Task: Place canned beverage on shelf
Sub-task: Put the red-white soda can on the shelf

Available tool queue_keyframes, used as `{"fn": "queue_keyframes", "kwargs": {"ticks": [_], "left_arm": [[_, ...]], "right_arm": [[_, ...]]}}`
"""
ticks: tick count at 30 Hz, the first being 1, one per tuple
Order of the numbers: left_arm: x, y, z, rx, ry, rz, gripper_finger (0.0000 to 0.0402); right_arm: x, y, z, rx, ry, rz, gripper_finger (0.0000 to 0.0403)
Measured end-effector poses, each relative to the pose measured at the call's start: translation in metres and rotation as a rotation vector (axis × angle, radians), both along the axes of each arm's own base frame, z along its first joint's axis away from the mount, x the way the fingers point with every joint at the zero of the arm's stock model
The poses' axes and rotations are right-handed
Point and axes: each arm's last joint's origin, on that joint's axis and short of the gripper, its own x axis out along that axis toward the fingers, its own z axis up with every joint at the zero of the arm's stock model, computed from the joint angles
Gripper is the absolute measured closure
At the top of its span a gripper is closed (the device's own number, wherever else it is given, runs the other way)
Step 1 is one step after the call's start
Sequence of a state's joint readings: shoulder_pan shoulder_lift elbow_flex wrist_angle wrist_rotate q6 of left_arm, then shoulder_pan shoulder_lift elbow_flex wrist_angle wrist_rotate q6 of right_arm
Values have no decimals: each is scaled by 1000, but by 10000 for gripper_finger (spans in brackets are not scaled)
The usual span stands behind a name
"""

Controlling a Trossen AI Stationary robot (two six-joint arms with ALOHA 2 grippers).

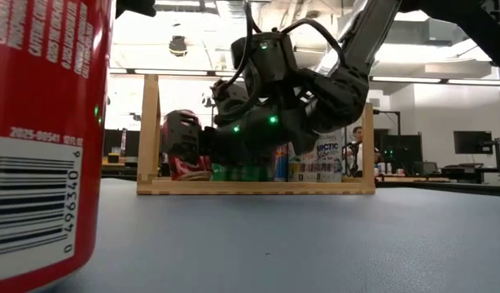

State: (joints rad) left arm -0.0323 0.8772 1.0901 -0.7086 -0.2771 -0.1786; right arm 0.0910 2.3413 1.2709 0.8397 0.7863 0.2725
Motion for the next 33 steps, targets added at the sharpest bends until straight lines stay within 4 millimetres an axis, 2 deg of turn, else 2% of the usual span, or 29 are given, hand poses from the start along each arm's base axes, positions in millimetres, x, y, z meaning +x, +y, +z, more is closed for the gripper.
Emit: {"fn": "queue_keyframes", "kwargs": {"ticks": [11,25,28,33], "left_arm": [[0,0,0,6,2,-4,278],[-1,0,-2,2,27,-10,278],[-2,-1,-4,30,65,-55,278],[2,0,-6,96,85,-50,278]], "right_arm": [[-2,14,-8,24,49,80,150],[-8,47,-13,53,93,114,147],[-12,59,-5,64,104,119,147],[-27,74,8,-32,227,-19,147]]}}
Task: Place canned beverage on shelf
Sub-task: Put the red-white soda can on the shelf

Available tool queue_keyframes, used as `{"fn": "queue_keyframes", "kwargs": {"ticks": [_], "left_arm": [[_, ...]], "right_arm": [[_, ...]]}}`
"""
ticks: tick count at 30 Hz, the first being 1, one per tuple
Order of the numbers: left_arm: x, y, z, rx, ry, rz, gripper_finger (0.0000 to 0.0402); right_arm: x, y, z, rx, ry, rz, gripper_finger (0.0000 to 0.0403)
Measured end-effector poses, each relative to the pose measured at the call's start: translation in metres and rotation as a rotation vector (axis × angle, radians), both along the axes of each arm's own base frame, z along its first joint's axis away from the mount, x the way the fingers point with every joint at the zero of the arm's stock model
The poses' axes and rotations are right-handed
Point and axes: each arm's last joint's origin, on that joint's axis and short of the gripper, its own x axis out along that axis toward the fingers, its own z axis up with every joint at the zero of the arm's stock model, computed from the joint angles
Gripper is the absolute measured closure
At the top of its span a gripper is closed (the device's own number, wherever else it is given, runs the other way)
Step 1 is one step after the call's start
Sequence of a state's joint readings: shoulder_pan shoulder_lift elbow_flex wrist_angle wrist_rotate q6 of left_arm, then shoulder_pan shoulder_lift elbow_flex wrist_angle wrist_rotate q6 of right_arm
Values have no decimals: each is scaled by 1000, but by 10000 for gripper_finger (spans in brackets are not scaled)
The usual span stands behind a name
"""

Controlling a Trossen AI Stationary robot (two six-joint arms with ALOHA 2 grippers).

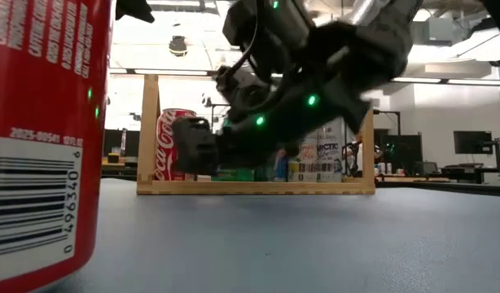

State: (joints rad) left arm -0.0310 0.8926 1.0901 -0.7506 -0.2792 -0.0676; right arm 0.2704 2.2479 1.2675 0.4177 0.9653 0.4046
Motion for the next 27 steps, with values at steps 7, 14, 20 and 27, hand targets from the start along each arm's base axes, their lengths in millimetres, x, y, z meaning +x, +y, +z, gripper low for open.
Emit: {"fn": "queue_keyframes", "kwargs": {"ticks": [7,14,20,27], "left_arm": [[26,-3,-15,-15,95,-39,309],[44,-5,-23,-61,141,-61,395],[23,-6,8,-121,1,-48,382],[-12,-5,28,-231,-142,5,378]], "right_arm": [[-30,19,62,9,54,-32,158],[-49,11,154,-98,101,239,183],[-50,-41,225,-15,274,472,183],[-18,-82,259,-22,509,673,170]]}}
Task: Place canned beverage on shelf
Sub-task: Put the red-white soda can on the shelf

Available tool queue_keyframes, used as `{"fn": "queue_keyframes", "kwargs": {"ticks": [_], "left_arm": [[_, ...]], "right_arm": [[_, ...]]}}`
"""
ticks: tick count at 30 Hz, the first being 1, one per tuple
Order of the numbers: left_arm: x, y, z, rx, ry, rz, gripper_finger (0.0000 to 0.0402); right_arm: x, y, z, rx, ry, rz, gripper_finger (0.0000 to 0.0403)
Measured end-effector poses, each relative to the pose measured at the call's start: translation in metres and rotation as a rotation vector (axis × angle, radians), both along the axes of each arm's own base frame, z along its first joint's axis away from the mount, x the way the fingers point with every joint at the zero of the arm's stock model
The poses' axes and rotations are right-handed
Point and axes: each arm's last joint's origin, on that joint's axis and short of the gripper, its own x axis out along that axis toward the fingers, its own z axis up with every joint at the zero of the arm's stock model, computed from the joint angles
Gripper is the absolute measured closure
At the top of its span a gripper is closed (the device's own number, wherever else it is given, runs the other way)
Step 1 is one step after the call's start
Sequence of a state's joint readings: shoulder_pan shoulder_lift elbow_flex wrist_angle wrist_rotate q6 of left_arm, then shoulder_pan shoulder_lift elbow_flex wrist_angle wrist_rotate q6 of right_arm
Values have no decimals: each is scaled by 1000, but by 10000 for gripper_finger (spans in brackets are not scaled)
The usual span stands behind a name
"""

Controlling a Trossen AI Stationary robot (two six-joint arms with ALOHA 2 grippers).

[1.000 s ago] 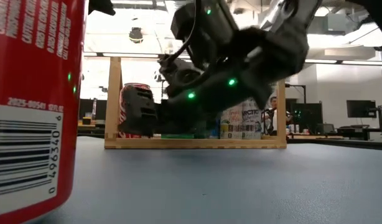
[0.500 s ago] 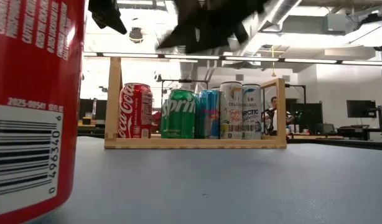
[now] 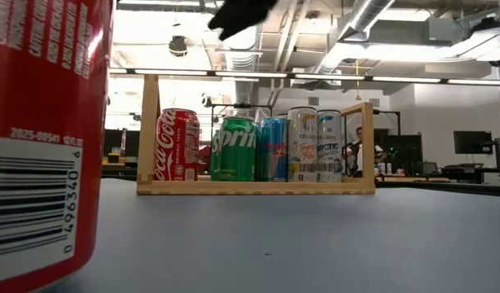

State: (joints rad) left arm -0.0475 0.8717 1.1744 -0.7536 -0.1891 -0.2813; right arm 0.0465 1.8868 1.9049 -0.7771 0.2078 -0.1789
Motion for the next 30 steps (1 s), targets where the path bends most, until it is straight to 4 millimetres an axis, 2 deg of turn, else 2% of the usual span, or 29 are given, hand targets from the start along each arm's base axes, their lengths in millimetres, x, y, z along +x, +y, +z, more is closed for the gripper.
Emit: {"fn": "queue_keyframes", "kwargs": {"ticks": [4,8,13,18,25,30], "left_arm": [[-10,1,4,-16,-38,16,378],[-16,2,7,-15,-61,49,378],[-17,3,7,-8,-64,79,378],[-16,3,5,0,-44,94,378],[-16,4,4,12,-31,116,378],[-16,4,4,14,-31,119,378]], "right_arm": [[24,-2,0,-47,63,70,149],[50,-4,-24,-61,151,86,117],[68,-10,-45,-87,230,108,78],[75,-26,-62,-85,257,81,60],[84,-50,-70,-27,204,75,58],[91,-50,-82,-22,205,116,58]]}}
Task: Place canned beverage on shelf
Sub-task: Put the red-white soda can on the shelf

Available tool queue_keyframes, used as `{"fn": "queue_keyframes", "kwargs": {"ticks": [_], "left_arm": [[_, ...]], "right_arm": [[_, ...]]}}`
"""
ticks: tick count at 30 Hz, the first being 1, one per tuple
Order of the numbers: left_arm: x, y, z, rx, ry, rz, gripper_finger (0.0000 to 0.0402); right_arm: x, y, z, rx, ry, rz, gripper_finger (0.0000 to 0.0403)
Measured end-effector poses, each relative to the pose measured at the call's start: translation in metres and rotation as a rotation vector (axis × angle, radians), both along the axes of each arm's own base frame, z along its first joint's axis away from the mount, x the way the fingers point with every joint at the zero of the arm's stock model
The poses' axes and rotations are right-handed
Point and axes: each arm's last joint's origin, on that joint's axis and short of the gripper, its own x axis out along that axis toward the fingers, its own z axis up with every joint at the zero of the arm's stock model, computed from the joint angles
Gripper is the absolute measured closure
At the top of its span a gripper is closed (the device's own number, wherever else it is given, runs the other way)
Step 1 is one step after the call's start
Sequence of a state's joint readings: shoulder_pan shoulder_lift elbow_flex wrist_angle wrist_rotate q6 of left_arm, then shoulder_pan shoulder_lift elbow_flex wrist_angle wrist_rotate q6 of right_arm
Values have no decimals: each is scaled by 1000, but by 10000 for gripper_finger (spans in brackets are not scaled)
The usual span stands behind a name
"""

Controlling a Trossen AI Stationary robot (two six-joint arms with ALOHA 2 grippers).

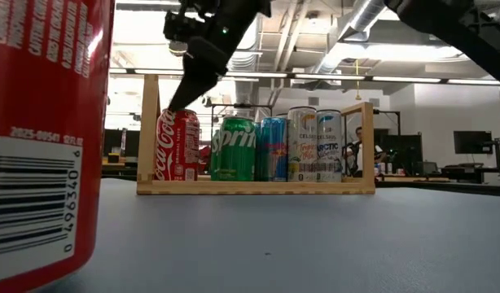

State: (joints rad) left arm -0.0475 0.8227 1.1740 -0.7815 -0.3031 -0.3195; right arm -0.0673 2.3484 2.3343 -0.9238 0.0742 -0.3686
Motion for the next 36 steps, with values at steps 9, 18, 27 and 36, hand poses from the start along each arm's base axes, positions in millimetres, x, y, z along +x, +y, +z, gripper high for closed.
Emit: {"fn": "queue_keyframes", "kwargs": {"ticks": [9,18,27,36], "left_arm": [[-1,1,-2,9,26,22,378],[-2,1,-4,9,40,26,378],[-2,1,-4,14,44,23,378],[-2,1,-4,13,47,23,378]], "right_arm": [[9,-9,-20,6,11,-5,58],[12,-13,-28,46,18,1,84],[14,-16,-34,62,15,-25,129],[15,-15,-47,78,64,-53,192]]}}
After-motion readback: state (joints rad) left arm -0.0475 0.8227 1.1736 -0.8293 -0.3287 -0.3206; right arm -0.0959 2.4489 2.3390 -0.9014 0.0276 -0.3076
